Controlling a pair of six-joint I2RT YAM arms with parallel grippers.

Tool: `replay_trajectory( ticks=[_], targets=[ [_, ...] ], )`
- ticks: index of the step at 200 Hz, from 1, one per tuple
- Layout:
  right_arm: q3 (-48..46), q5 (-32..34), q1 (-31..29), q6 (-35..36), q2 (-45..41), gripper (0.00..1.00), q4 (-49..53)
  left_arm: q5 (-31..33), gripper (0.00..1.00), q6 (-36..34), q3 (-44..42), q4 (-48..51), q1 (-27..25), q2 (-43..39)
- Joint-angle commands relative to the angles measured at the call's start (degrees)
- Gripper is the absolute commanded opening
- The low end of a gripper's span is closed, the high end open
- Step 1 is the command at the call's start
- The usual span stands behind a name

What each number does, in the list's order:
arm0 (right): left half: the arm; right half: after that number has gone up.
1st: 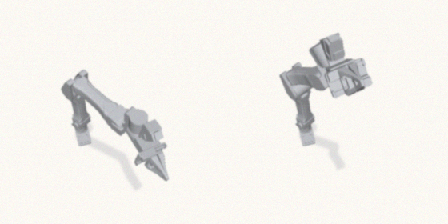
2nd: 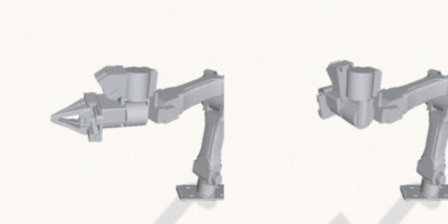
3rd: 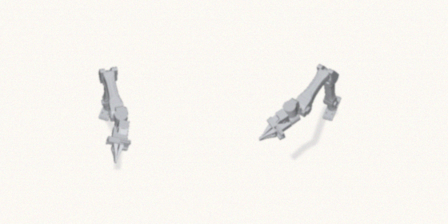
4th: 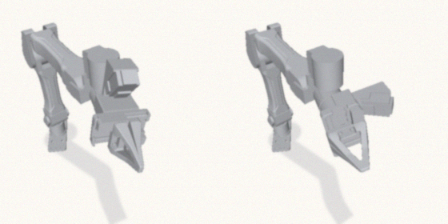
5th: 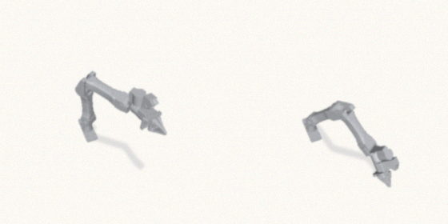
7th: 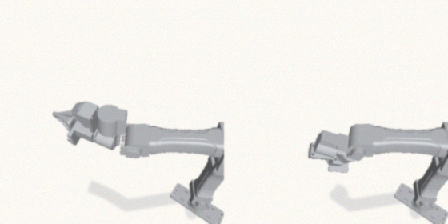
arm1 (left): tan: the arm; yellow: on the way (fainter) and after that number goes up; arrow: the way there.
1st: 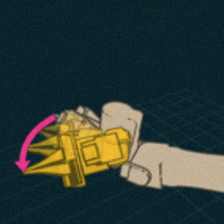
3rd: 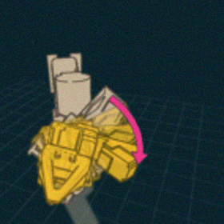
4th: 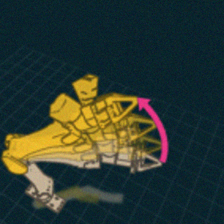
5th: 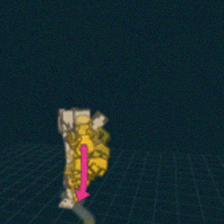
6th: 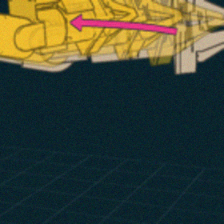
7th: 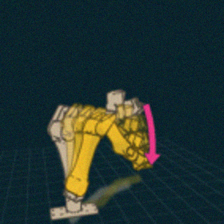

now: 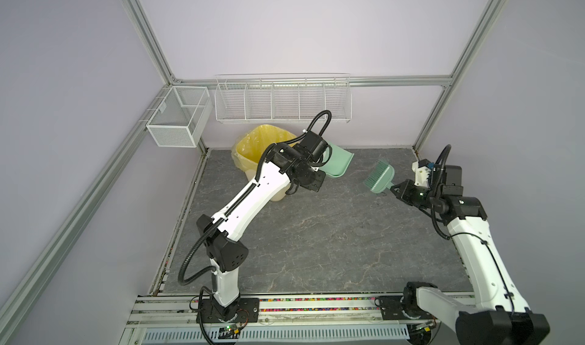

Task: Sweep away the paper scraps from the table
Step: 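Bring the empty dustpan back down to the table with the left gripper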

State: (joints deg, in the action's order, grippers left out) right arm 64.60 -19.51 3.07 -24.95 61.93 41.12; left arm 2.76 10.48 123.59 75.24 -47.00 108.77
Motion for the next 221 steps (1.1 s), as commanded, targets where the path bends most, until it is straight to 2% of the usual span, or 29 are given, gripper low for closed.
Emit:
replay_trajectory(
  ticks=[1,70,123,221],
  targets=[
    [-0.47,1.67,0.92,-1.54,-2.29,0.07,-0.62,-2.71,0.00,1.19,-0.62,-2.27,-0.02,1.69],
    [-1.62,-0.70,1.67,-4.99,-3.07,0.07,-6.76,-8.74,0.00,2.18,-3.09,-7.59,-0.04,8.41],
    [-3.19,-2.80,1.59,-6.64,-1.43,0.07,-9.92,-10.47,0.00,2.88,-6.49,-14.91,-0.03,13.02],
    [-7.16,-4.85,0.24,-10.57,0.94,0.07,-15.86,-15.23,0.00,4.49,-5.66,-21.14,1.70,23.26]
  ],
)
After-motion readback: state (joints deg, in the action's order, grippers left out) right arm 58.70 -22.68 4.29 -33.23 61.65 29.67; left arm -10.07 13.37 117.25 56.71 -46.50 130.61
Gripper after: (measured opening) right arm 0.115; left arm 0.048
